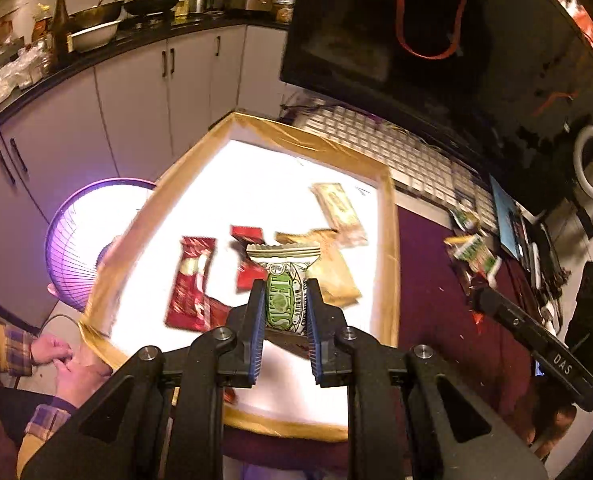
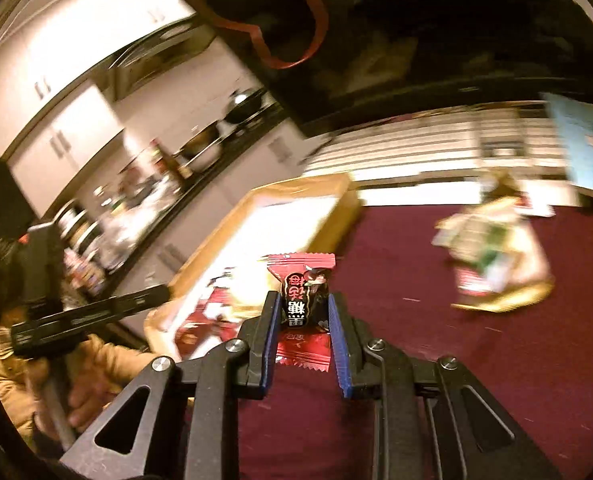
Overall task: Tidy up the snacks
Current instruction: 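Carry the candy and green snack pack into the tray and release both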
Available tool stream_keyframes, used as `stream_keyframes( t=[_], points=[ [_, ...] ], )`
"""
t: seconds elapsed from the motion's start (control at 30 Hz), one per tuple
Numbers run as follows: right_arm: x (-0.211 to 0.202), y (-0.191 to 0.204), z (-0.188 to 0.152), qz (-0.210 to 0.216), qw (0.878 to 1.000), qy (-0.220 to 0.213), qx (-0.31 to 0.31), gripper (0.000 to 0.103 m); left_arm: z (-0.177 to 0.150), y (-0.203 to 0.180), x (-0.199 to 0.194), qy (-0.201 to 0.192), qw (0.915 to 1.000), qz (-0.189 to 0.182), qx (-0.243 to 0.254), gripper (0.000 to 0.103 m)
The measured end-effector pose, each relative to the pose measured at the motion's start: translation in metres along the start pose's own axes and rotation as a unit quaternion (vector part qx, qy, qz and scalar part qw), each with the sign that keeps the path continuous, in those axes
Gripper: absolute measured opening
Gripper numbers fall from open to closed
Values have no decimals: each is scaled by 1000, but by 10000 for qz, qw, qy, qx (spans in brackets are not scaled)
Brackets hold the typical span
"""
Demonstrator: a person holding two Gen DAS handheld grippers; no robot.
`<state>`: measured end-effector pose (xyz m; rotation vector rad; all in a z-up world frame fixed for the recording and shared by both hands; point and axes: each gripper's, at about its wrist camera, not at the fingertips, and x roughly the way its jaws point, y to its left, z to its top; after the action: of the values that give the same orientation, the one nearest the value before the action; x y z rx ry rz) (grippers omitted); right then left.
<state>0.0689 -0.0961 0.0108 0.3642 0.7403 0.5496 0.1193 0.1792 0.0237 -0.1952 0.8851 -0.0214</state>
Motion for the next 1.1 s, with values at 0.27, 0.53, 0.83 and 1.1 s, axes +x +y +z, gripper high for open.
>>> stream_keyframes(
  t=[0.27,0.53,0.83,1.1],
  points=[
    [82,40,45,2,9979,601,-221,24,17,10,14,-351,9961,804,-51,16],
    [140,52,64,-259,9947,914,-396,24,29,7,45,-513,9878,1467,41,16],
    [164,47,61,-505,9924,982,-538,24,28,7,57,-463,9871,1528,77,16],
    [168,51,57,-657,9908,954,-701,24,29,12,63,-400,9872,1538,101,16]
  ],
)
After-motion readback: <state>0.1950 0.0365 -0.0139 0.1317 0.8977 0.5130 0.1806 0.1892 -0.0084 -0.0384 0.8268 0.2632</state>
